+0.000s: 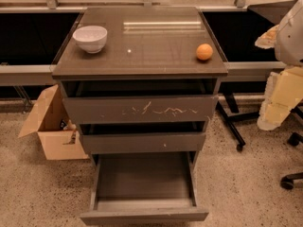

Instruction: Place orange into bottom drawer

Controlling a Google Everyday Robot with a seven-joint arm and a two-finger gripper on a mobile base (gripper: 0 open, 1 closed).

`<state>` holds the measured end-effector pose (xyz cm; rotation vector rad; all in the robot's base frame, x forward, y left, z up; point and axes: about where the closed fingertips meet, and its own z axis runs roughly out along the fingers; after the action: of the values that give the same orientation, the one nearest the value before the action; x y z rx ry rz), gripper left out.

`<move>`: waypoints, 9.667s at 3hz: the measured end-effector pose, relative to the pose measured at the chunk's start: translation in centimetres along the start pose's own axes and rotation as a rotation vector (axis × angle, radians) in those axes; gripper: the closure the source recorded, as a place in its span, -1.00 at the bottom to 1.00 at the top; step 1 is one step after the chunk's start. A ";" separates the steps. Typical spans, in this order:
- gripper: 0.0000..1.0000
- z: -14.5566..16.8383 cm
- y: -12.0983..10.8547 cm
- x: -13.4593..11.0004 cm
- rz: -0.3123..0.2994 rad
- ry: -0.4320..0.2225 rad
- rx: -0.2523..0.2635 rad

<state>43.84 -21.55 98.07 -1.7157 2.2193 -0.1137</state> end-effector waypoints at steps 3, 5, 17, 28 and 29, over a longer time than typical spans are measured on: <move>-1.00 2.5 -5.8 0.0 0.026 -0.169 0.035; -1.00 6.6 -14.8 -1.7 0.044 -0.422 0.042; 0.91 21.1 -26.5 -7.4 0.365 -0.839 0.007; 1.00 37.6 1.2 -7.0 0.024 -0.872 -0.278; 1.00 37.6 1.2 -7.0 0.024 -0.872 -0.278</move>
Offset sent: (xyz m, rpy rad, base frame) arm 0.0633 -0.0153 -0.0129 0.1770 -0.0835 -0.0191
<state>55.79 -9.34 63.84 -1.4457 1.6248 0.8220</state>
